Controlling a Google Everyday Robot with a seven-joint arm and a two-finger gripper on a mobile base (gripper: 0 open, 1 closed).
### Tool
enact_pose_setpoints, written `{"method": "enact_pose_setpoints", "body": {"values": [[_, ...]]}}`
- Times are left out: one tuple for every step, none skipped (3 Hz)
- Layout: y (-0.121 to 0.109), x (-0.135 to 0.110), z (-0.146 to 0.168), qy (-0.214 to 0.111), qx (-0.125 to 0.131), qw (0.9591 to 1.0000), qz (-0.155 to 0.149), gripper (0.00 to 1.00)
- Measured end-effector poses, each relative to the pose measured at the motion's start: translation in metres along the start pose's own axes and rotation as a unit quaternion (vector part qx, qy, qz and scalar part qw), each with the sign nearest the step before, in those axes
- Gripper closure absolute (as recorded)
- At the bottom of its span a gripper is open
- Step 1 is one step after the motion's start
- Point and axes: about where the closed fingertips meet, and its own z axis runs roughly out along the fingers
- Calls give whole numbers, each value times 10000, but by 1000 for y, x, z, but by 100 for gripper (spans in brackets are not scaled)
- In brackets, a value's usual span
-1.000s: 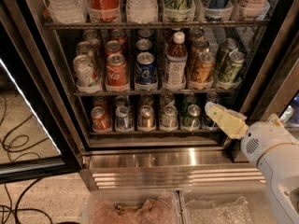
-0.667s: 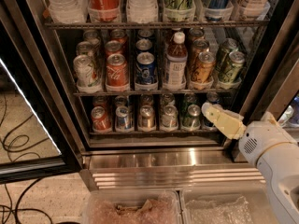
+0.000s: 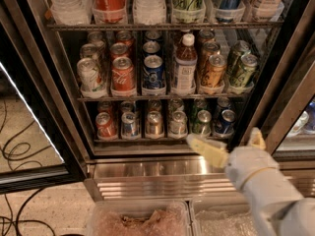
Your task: Pick blue plastic bottle from middle shelf of fridge
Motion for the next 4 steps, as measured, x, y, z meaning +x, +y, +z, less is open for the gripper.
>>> {"method": "enact_pose_setpoints", "body": {"values": [[15, -13, 5, -343, -6, 9993, -156, 0], [14, -14, 5, -352, 0, 9993, -153, 0], [26, -14, 12, -409, -185, 9988, -199, 0], [46, -18, 25, -616, -413, 9966, -348, 0]]}}
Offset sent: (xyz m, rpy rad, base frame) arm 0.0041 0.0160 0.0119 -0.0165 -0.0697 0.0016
